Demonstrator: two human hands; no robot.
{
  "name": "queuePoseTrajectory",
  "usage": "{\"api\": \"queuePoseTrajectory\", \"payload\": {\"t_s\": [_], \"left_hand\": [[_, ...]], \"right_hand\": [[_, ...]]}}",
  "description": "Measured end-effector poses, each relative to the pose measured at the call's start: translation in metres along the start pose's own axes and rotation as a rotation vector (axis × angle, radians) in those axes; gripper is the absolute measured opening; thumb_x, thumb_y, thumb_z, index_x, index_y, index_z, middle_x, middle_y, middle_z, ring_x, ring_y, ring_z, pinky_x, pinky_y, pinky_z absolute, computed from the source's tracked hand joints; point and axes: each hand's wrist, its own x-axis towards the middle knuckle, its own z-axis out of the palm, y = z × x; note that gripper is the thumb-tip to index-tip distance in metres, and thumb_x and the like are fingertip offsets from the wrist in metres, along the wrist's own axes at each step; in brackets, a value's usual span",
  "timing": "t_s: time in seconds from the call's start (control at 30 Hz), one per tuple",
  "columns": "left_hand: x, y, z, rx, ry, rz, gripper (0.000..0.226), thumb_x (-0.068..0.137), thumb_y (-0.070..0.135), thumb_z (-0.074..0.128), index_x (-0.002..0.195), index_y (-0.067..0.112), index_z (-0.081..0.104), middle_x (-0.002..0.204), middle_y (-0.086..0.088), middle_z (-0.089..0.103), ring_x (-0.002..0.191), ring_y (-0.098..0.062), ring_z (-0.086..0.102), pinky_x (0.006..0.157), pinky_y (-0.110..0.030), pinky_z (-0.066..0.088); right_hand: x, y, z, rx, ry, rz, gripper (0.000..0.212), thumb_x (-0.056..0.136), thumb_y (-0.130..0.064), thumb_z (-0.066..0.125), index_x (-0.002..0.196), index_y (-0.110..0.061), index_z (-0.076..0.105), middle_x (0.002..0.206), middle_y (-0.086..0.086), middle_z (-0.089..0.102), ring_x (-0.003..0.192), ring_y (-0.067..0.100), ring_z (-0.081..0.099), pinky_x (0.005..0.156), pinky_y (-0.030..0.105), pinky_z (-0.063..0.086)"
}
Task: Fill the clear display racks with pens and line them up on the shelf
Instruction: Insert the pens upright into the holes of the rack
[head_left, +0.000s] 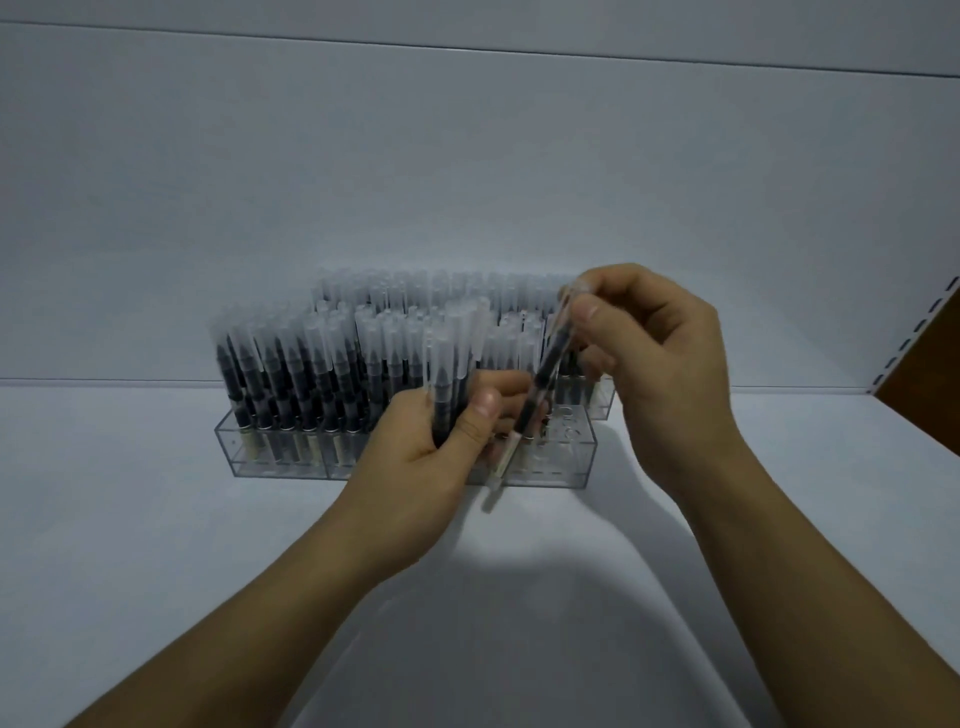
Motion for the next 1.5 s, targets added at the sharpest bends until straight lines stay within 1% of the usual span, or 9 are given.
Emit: {"api": "queuePoseTrajectory", "payload": {"t_s": [0.07,0.13,0.27,0.37,0.57,0.8,1.0,1.33,1.5], "left_hand": [[0.0,-0.007,-0.006,0.249,0.023,0.13,0.031,0.102,0.022,0.048,0.129,0.026,0.063,0.113,0.012,0.073,0.109,-0.005,0.067,0.094,-0.026,0.055],[0.001,-0.011,-0.01,0.556,-0.034,0.234,0.046,0.094,0.009,0.05,0.134,0.029,0.061,0.119,0.013,0.068,0.113,-0.004,0.062,0.095,-0.026,0.051],[0.0,-0.01,-0.004,0.856,-0.186,0.207,0.054,0.089,0.007,0.046,0.139,0.025,0.055,0.132,0.016,0.054,0.12,-0.003,0.047,0.101,-0.03,0.044],[-0.003,-0.007,0.002,0.994,-0.289,0.189,0.053,0.095,0.012,0.048,0.145,0.03,0.046,0.14,0.019,0.042,0.127,-0.002,0.033,0.107,-0.03,0.036],[-0.004,-0.005,0.003,1.054,-0.321,0.168,0.051,0.096,0.015,0.049,0.145,0.032,0.045,0.139,0.019,0.036,0.127,-0.006,0.03,0.104,-0.031,0.035],[-0.004,-0.008,0.001,1.061,-0.328,0.175,0.05,0.095,0.019,0.051,0.143,0.032,0.048,0.14,0.018,0.036,0.126,-0.007,0.031,0.102,-0.031,0.037],[-0.004,-0.009,0.0,1.069,-0.334,0.187,0.049,0.096,0.02,0.049,0.143,0.032,0.048,0.141,0.019,0.034,0.127,-0.007,0.03,0.102,-0.031,0.036],[-0.005,-0.009,0.0,1.057,-0.326,0.194,0.048,0.094,0.02,0.049,0.141,0.031,0.05,0.14,0.019,0.036,0.125,-0.006,0.032,0.099,-0.03,0.037],[-0.005,-0.008,0.0,1.055,-0.326,0.204,0.046,0.093,0.019,0.047,0.138,0.03,0.053,0.138,0.018,0.037,0.123,-0.007,0.034,0.098,-0.03,0.038]], "right_hand": [[0.004,-0.001,-0.006,0.032,0.109,0.024,0.005,0.086,-0.012,0.064,0.087,-0.013,0.069,0.078,-0.001,0.066,0.069,0.017,0.056,0.057,0.027,0.047],[0.008,0.0,-0.012,0.017,0.191,0.018,0.007,0.087,-0.011,0.063,0.089,-0.012,0.069,0.078,-0.002,0.066,0.069,0.019,0.058,0.057,0.031,0.05],[0.01,0.004,-0.019,-0.137,0.291,-0.061,0.013,0.091,-0.002,0.063,0.102,-0.007,0.067,0.079,0.016,0.061,0.067,0.04,0.056,0.058,0.045,0.056],[0.01,0.006,-0.02,-0.226,0.319,-0.115,0.013,0.095,-0.002,0.064,0.104,-0.011,0.065,0.086,0.016,0.064,0.07,0.029,0.064,0.063,0.05,0.059],[0.008,0.013,-0.019,-0.358,0.252,-0.197,0.015,0.097,-0.011,0.066,0.108,-0.02,0.061,0.095,-0.002,0.065,0.087,0.028,0.067,0.069,0.051,0.059],[0.006,0.015,-0.016,-0.372,0.172,-0.237,0.017,0.098,-0.008,0.066,0.108,-0.021,0.06,0.096,0.0,0.065,0.09,0.029,0.066,0.067,0.051,0.057],[0.004,0.019,-0.014,-0.423,0.108,-0.202,0.016,0.096,-0.009,0.068,0.105,-0.022,0.062,0.093,-0.006,0.066,0.086,0.021,0.066,0.067,0.049,0.057],[0.003,0.021,-0.015,-0.525,0.075,-0.17,0.012,0.093,-0.014,0.075,0.101,-0.02,0.071,0.093,-0.012,0.071,0.089,0.01,0.068,0.071,0.03,0.058],[0.003,0.024,-0.015,-0.535,0.064,-0.171,0.013,0.09,-0.012,0.078,0.099,-0.021,0.074,0.091,-0.009,0.073,0.085,0.011,0.069,0.072,0.034,0.059]]}}
